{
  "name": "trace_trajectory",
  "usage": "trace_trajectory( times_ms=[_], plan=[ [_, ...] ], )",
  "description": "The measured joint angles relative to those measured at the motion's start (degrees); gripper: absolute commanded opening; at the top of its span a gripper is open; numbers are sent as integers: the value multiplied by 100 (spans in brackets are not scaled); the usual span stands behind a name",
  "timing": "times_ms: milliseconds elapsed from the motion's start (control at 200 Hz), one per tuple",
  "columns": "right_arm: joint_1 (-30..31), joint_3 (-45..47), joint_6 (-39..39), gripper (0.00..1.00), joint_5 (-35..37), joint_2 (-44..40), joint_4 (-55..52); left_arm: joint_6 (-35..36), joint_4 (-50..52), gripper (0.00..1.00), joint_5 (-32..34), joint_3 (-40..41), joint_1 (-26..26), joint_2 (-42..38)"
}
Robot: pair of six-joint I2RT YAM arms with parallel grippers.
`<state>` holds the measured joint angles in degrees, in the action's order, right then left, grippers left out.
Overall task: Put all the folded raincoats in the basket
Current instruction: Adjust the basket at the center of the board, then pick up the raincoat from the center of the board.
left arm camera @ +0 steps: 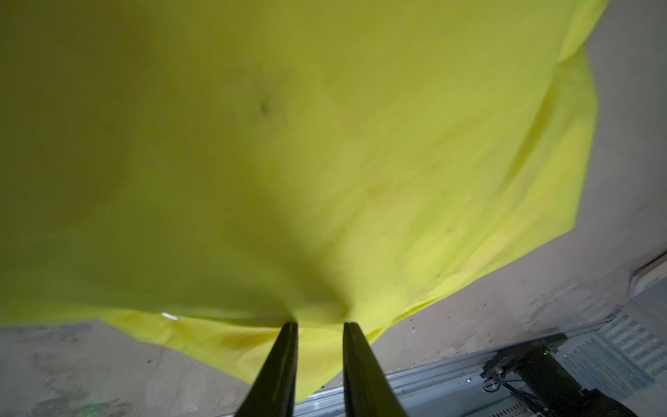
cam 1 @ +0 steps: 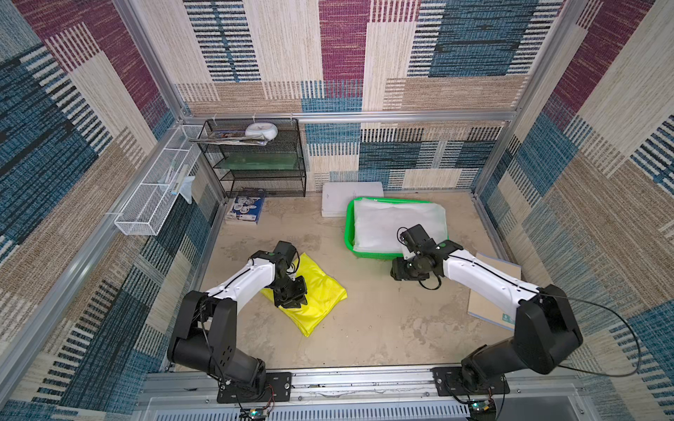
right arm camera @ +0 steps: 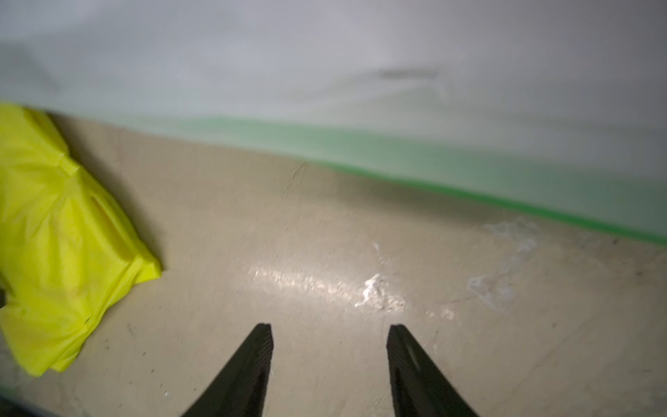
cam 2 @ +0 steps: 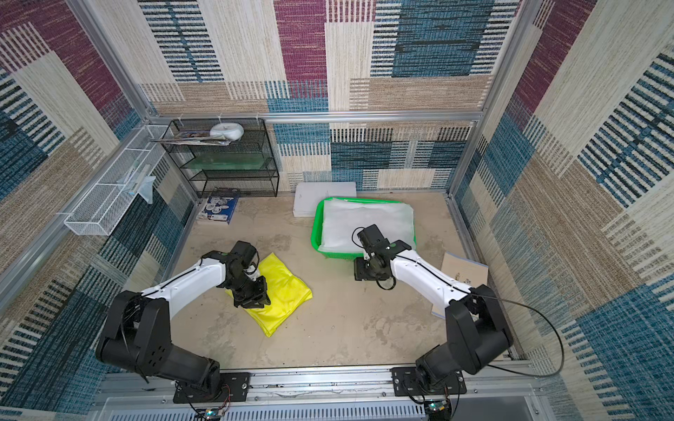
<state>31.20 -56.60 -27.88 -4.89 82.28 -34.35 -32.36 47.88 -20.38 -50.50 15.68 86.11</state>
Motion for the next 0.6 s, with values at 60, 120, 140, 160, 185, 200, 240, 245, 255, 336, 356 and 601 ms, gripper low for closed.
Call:
trace_trajectory(
  times_ms=[60,120,140,160,185,200,240,245,255,336,356,601],
  plan=[
    [199,446,-245,58,-382,-363,267,-103,-52,27,122,229,181,-79],
    [413,852,-527,60,-654,-691,527,-249,-118,27,286,417,330,-142],
    [481,988,-634,60,-754,-793,640,-291,-140,27,317,461,382,-157],
    [535,1110,-748,61,-835,-887,761,-348,-168,27,356,514,446,-168],
    [590,1255,-879,61,-955,-981,903,-367,-201,27,391,560,509,-177],
    [621,1351,-973,61,-1010,-1038,1016,-396,-221,27,396,588,551,-181],
    [684,1547,-1178,62,-1099,-1132,1274,-503,-295,27,411,667,660,-190],
    [693,1569,-1198,62,-1113,-1141,1305,-514,-306,27,411,675,673,-192],
    [715,1626,-1259,63,-1158,-1154,1386,-531,-323,27,415,695,695,-195],
    [852,1843,-1622,63,-1379,-1108,1827,-796,-542,27,382,841,953,-212],
    [874,1856,-1681,63,-1419,-1080,1906,-857,-595,27,352,863,1019,-214],
    [966,1681,-2131,63,-1641,-595,2605,-1965,-1561,33,-337,669,2463,-136]
  ],
)
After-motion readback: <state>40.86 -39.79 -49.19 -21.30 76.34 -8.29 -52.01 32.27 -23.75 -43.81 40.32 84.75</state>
